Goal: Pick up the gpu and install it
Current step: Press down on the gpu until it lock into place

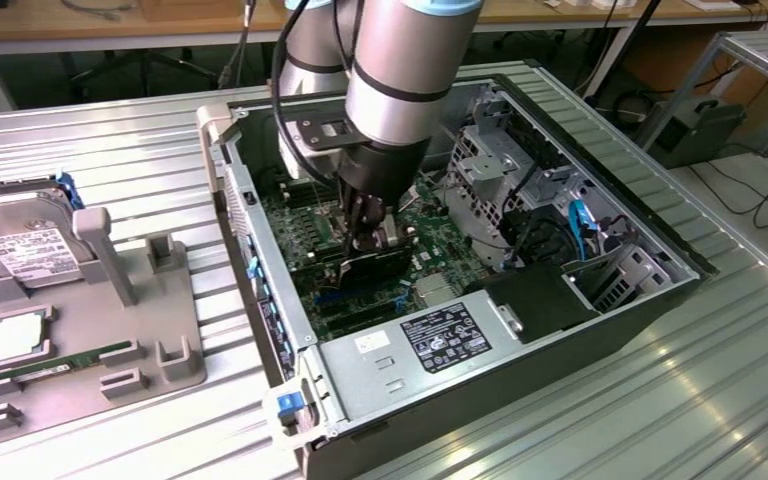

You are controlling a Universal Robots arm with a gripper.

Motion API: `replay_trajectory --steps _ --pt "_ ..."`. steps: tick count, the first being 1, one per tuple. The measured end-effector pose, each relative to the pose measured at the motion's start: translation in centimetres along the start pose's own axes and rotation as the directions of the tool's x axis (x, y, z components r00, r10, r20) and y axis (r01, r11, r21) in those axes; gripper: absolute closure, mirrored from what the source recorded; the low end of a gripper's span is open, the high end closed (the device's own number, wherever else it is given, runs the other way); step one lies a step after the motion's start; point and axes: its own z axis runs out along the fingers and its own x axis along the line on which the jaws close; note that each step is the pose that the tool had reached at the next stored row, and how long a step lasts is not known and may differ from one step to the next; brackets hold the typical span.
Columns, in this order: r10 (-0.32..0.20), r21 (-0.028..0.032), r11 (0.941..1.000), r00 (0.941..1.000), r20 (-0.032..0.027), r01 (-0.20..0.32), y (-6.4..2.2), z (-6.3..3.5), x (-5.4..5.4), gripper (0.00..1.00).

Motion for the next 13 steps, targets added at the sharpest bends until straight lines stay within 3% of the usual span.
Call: replay_trajectory --steps 4,9,11,13 --pt "0.0 0.0004 1.0 1.0 0.0002 0.0 0.2 0.94 0.05 0.89" --pt "0.0 0.0003 1.0 1.0 0.0 0.0 0.36 1.03 0.06 0.89" --pt "0.0 0.0009 1.0 1.0 0.0013 0.0 0.37 0.84 0.04 0.89" --pt "0.0 0.0003 1.0 1.0 0.0 0.0 0.41 0.04 0.01 0.89"
